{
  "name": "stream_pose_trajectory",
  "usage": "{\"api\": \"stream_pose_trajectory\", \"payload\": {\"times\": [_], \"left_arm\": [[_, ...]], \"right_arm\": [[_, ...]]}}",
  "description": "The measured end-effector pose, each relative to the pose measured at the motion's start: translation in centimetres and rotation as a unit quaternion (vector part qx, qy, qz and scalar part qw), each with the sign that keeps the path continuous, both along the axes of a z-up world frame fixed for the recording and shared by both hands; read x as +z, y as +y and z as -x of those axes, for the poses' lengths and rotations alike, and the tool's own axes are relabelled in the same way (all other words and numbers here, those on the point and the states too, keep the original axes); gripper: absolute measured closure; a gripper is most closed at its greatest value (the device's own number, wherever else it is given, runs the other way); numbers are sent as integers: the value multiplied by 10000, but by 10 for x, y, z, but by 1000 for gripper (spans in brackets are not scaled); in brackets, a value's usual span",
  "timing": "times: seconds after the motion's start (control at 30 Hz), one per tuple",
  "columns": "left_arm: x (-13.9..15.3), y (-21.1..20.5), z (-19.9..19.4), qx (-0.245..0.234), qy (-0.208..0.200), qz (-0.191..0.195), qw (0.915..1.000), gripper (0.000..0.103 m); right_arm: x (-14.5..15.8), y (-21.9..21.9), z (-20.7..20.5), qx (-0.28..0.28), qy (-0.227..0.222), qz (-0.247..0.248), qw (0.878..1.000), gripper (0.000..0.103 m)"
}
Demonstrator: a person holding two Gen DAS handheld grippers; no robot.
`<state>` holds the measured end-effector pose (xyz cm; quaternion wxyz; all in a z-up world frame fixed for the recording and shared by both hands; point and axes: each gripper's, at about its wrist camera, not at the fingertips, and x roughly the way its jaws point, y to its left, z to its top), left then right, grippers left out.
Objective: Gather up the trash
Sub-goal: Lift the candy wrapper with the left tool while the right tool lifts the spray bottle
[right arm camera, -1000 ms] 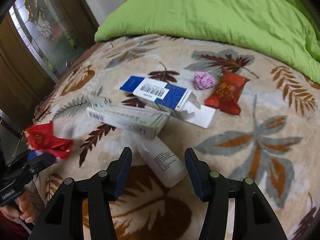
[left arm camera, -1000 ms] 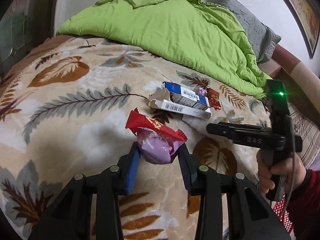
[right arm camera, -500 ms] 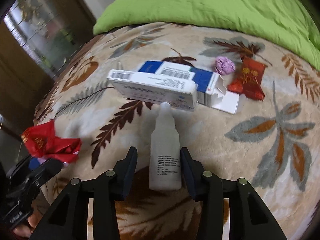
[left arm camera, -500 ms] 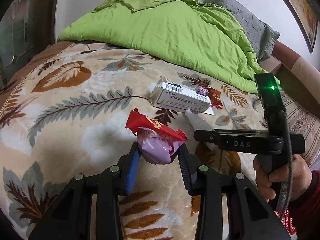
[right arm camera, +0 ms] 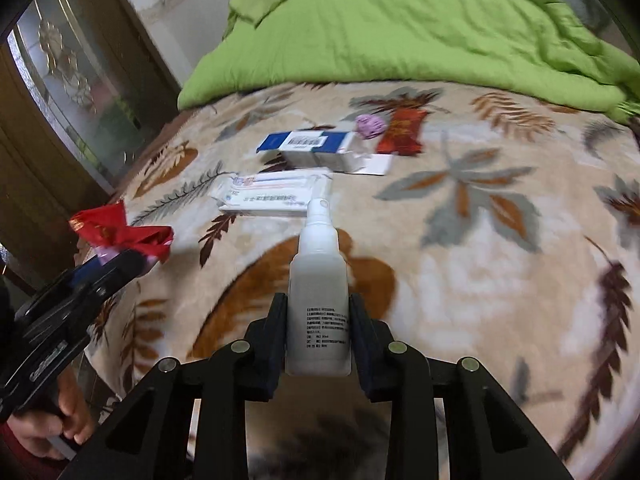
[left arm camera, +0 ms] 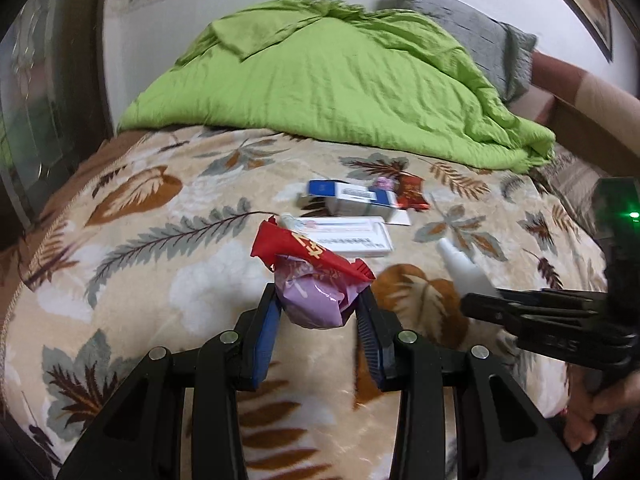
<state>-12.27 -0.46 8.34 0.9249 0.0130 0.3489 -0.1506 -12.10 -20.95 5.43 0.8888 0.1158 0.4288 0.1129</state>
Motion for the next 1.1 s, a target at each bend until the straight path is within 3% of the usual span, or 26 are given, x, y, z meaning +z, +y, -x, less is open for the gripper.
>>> {"api": "stream_pose_trajectory", "payload": {"times": [0.23,0.5,1.1], "left_arm": [[11,-35,30,-382,-194,-296,9986,66],[29,-65,62,-694,-504,-606,9945,66],[62,-85,101,-840,-1041,-901,9869,66]], "right_arm": [[17,-28,57,-366,-280,-174,9988,71],[34,-43,96,-609,-544,-329,9961,71],[59,-54,132,-787,-905,-425,9919,71]]}}
